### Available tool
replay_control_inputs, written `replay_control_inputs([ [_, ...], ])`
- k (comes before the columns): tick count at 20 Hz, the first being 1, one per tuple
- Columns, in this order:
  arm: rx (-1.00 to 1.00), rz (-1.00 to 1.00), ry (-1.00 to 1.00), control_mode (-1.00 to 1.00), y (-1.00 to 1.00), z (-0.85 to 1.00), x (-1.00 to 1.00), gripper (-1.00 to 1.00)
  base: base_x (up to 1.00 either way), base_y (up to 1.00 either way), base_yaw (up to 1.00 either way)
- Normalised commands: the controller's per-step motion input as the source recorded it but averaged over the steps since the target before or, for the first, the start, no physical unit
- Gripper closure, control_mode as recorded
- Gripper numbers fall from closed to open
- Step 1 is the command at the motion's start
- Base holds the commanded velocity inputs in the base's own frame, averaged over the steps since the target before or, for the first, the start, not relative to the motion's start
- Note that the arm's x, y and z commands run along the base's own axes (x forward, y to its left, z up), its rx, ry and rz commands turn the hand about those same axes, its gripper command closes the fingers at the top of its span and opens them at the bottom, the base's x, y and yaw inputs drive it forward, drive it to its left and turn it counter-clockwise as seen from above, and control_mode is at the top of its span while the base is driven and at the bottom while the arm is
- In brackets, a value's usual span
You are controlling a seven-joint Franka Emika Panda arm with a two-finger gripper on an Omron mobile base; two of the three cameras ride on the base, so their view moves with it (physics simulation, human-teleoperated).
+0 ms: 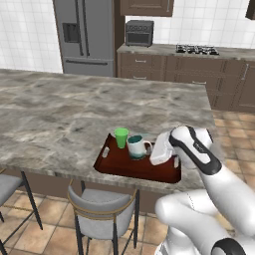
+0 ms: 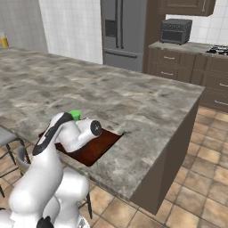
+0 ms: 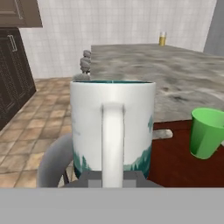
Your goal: There is a tray on the dining counter. Grab the cup, mug, and pitcher and place them on the tray. The pitcher may be placed next to the tray if it cannot fit the tray.
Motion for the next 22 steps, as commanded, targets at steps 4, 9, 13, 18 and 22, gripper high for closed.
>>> replay_control_inputs([
  [4, 0.00, 0.00, -0.10, -1.00, 0.24, -0.64, 0.09, 1.00, 0.00, 0.00, 0.00],
  [9, 0.00, 0.00, -0.12, -1.00, 0.21, -0.64, 0.08, 1.00, 0.00, 0.00, 0.00],
  [13, 0.00, -0.02, -0.12, -1.00, 0.10, -0.41, 0.10, 1.00, 0.00, 0.00, 0.00],
  [18, 0.00, -0.04, -0.04, -1.00, 0.15, -0.42, 0.19, 1.00, 0.00, 0.00, 0.00],
  [22, 0.00, -0.05, 0.00, -1.00, 0.15, -0.22, 0.26, 1.00, 0.00, 0.00, 0.00],
])
